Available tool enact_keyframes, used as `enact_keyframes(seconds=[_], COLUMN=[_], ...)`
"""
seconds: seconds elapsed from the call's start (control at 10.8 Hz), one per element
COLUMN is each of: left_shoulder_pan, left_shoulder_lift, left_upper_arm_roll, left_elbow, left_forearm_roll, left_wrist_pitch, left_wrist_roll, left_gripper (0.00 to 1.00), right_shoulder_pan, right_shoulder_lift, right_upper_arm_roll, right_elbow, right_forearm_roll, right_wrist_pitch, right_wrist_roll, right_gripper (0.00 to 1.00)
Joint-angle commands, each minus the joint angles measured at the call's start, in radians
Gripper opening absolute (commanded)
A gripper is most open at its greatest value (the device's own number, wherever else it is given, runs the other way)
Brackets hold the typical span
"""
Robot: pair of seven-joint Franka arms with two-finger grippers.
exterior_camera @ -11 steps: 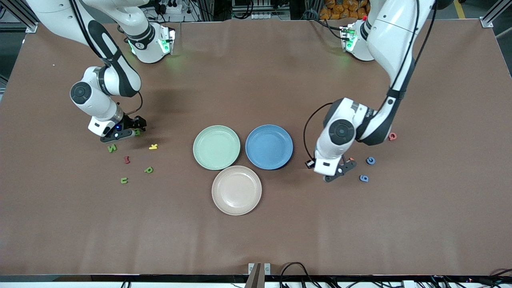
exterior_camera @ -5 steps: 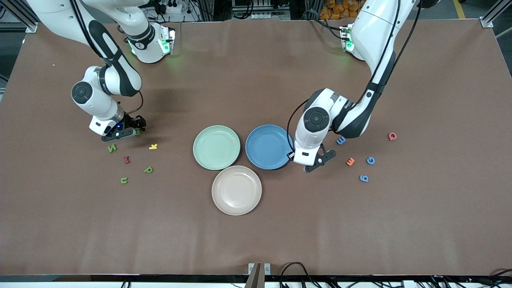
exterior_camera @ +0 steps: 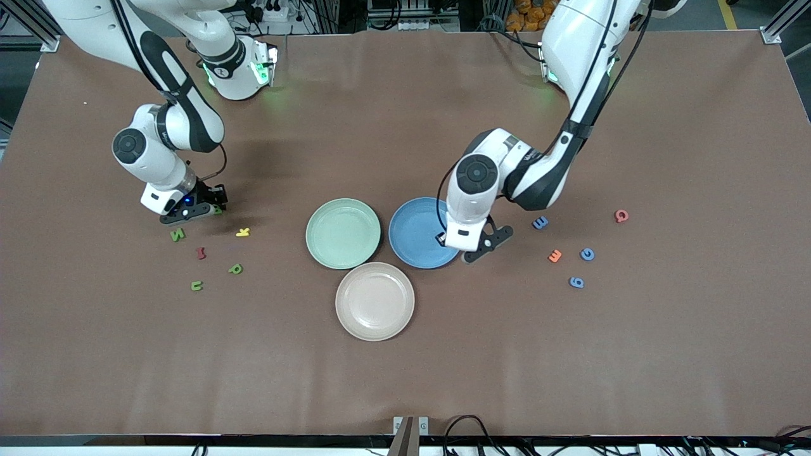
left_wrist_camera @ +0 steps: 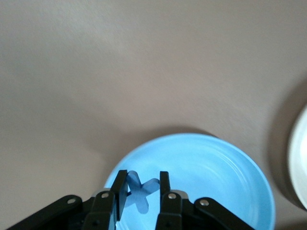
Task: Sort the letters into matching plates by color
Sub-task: 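Carry the blue x to the blue plate with the left gripper, then open the left gripper to drop the x on the blue plate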
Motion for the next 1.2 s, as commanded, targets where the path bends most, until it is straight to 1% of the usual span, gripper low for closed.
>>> enact_keyframes(seconds=[0.0,0.09,0.18,0.37,0.46,0.55,0.65,0.74,0.83,0.92,1.11], left_shoulder_pan=[-0.055,-0.058,-0.07,-0.084,-0.087,-0.092,-0.092,-0.089,-0.093,-0.092,-0.079], left_shoulder_lift=[-0.001,-0.001,-0.003,-0.001,0.0,-0.001,-0.001,-0.001,0.0,0.0,-0.006], left_upper_arm_roll=[0.006,0.006,0.006,0.006,0.006,0.006,0.006,0.006,0.008,0.01,0.01], left_elbow=[0.053,0.061,0.064,0.088,0.089,0.089,0.09,0.089,0.085,0.084,0.082], left_forearm_roll=[-0.046,-0.059,-0.06,-0.06,-0.06,-0.06,-0.059,-0.045,-0.042,-0.04,-0.034], left_wrist_pitch=[-0.024,-0.024,-0.024,-0.024,-0.024,-0.024,-0.024,-0.024,-0.025,-0.032,-0.084], left_wrist_roll=[-0.057,-0.064,-0.075,-0.089,-0.094,-0.098,-0.095,-0.088,-0.086,-0.083,-0.04], left_gripper=[0.0,0.0,0.0,0.0,0.0,0.0,0.15,0.62,0.98,1.0,1.0], right_shoulder_pan=[-0.006,-0.005,-0.005,-0.005,-0.005,-0.005,-0.003,-0.003,-0.003,-0.003,-0.003], right_shoulder_lift=[0.005,0.006,0.008,0.009,0.009,0.009,0.009,0.006,0.002,-0.004,-0.017], right_upper_arm_roll=[0.012,0.012,0.014,0.02,0.02,0.02,0.023,0.026,0.033,0.035,0.037], right_elbow=[-0.015,-0.015,-0.014,-0.012,-0.011,-0.011,-0.011,-0.009,-0.006,0.0,0.023], right_forearm_roll=[-0.002,-0.002,0.0,0.001,0.001,0.001,0.001,0.001,0.003,0.003,0.003], right_wrist_pitch=[0.017,0.017,0.017,0.017,0.017,0.015,0.015,0.011,0.008,0.003,-0.038], right_wrist_roll=[0.002,0.0,0.002,0.002,0.002,0.002,0.002,0.002,0.005,0.027,0.09], right_gripper=[0.43,0.41,0.35,0.31,0.24,0.23,0.23,0.2,0.18,0.18,0.18])
